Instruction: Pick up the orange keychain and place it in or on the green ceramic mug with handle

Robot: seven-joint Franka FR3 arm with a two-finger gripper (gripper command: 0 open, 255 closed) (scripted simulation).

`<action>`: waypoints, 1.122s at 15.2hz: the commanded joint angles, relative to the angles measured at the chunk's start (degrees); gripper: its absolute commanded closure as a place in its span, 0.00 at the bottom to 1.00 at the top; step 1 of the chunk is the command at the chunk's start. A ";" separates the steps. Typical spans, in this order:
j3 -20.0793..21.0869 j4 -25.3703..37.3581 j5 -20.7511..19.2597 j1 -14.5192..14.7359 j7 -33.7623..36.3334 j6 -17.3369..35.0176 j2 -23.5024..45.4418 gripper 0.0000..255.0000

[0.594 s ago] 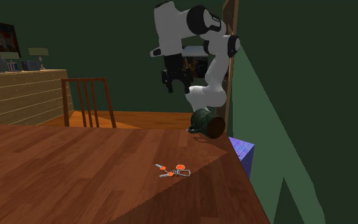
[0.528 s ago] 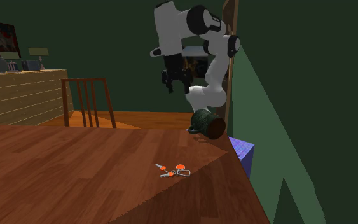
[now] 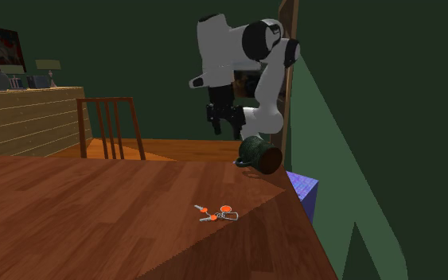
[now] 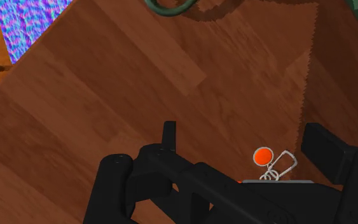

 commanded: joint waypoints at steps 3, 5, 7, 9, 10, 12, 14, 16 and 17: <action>4.41 1.09 0.83 -0.83 8.43 6.85 6.53 0.00; 6.52 2.33 0.58 -1.40 12.72 10.17 10.52 0.00; 8.46 3.93 -0.17 -2.02 17.15 13.30 14.78 0.00; 10.19 5.87 -1.48 -2.64 21.75 16.19 19.26 0.00; 10.95 6.97 -2.34 -2.92 24.11 17.52 21.57 0.00; 12.19 9.41 -4.46 -3.36 28.98 19.93 26.31 0.00; 13.05 12.18 -7.04 -3.60 33.95 21.95 31.16 0.00; 13.43 15.28 -9.93 -3.52 38.93 23.53 36.06 0.00; 13.32 15.44 -10.07 -3.40 39.18 23.60 36.31 0.00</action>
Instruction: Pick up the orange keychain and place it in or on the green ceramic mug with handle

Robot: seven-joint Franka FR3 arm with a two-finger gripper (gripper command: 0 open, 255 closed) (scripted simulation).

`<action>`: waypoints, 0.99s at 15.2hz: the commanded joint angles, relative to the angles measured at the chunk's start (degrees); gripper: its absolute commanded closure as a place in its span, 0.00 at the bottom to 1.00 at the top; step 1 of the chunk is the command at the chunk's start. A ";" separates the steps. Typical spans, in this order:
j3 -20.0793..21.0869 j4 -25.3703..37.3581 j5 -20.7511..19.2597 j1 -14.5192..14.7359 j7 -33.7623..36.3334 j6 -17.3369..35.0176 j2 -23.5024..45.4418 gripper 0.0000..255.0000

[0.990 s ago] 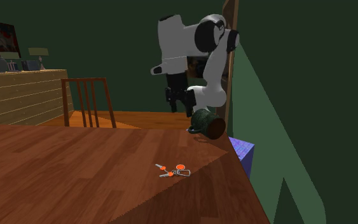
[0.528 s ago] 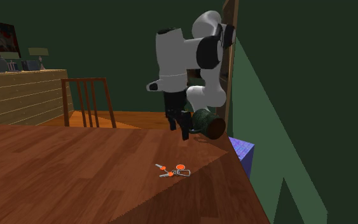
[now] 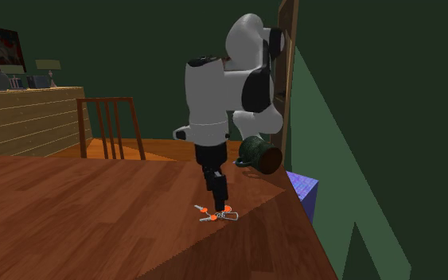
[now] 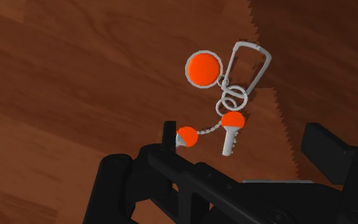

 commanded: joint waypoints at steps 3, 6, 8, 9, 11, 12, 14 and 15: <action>-0.03 -0.25 -1.42 0.15 1.85 2.79 2.69 0.00; -0.05 -1.39 -2.01 0.26 2.28 5.05 3.90 0.00; -0.07 -1.95 -2.35 0.33 2.53 6.23 4.57 0.00; -0.07 -1.95 -2.36 0.33 2.53 6.23 4.58 0.00; -0.07 -1.94 -2.36 0.33 2.53 6.23 4.58 0.00; -0.07 -1.94 -2.36 0.33 2.53 6.23 4.58 0.00; -0.07 -1.94 -2.36 0.33 2.53 6.23 4.58 0.00; -0.07 -1.94 -2.36 0.33 2.53 6.22 4.58 0.00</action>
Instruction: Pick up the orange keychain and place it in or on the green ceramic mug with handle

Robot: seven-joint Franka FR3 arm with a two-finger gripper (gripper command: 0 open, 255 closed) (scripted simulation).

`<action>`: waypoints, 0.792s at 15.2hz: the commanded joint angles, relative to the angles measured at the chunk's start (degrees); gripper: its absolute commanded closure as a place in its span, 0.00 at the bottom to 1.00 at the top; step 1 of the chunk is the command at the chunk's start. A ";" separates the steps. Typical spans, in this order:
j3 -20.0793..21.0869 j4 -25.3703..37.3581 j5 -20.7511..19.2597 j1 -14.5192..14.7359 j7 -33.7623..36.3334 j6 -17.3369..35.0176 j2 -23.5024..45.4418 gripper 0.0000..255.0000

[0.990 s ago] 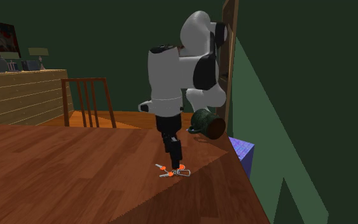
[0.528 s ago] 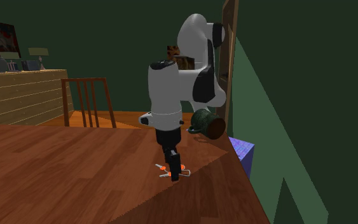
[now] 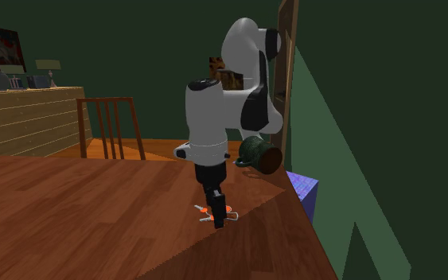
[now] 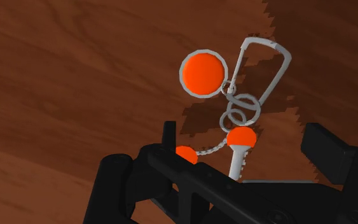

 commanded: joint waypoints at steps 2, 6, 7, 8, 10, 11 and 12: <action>0.00 0.00 0.00 0.00 0.00 0.00 0.00 1.00; 0.07 0.16 -0.05 0.10 0.20 -0.09 0.07 1.00; 0.11 0.06 0.00 0.13 0.24 -0.10 -0.03 1.00; 0.14 -0.05 0.06 0.15 0.26 -0.07 -0.12 1.00; 0.01 0.00 0.00 0.00 0.00 0.01 0.00 1.00; 0.05 0.27 0.25 -0.06 -0.16 -0.72 -0.49 1.00; 0.07 0.57 0.49 -0.10 -0.32 -1.46 -0.98 1.00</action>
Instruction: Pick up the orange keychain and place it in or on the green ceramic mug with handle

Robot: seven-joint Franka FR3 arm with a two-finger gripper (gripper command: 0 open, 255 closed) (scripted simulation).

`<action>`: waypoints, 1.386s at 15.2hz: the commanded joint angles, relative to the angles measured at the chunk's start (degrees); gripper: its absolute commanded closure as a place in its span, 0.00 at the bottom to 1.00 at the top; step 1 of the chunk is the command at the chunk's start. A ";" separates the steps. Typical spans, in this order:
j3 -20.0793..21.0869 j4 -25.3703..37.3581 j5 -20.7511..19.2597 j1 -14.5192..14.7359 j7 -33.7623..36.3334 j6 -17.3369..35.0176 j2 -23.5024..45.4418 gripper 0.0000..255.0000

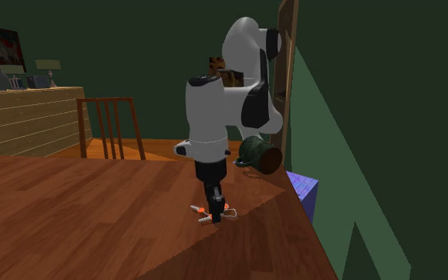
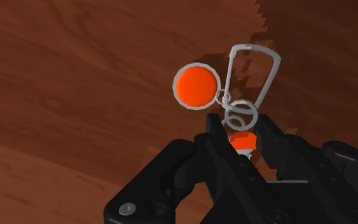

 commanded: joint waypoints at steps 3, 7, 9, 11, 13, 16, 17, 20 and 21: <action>0.01 1.04 0.85 -0.19 -0.59 -2.89 -1.70 1.00; 0.01 2.47 1.62 -0.30 -1.09 -5.87 -3.38 1.00; -0.01 3.27 1.95 -0.35 -1.30 -7.37 -4.15 1.00; -0.04 4.11 2.24 -0.39 -1.49 -8.87 -4.86 1.00; -0.08 5.00 2.51 -0.43 -1.66 -10.38 -5.52 1.00; -0.15 6.43 2.85 -0.49 -1.88 -12.64 -6.42 1.00; -0.17 6.93 2.95 -0.51 -1.94 -13.39 -6.69 1.00; -0.26 8.50 3.22 -0.56 -2.10 -15.65 -7.44 1.00; -0.28 9.05 3.29 -0.57 -2.14 -16.41 -7.66 1.00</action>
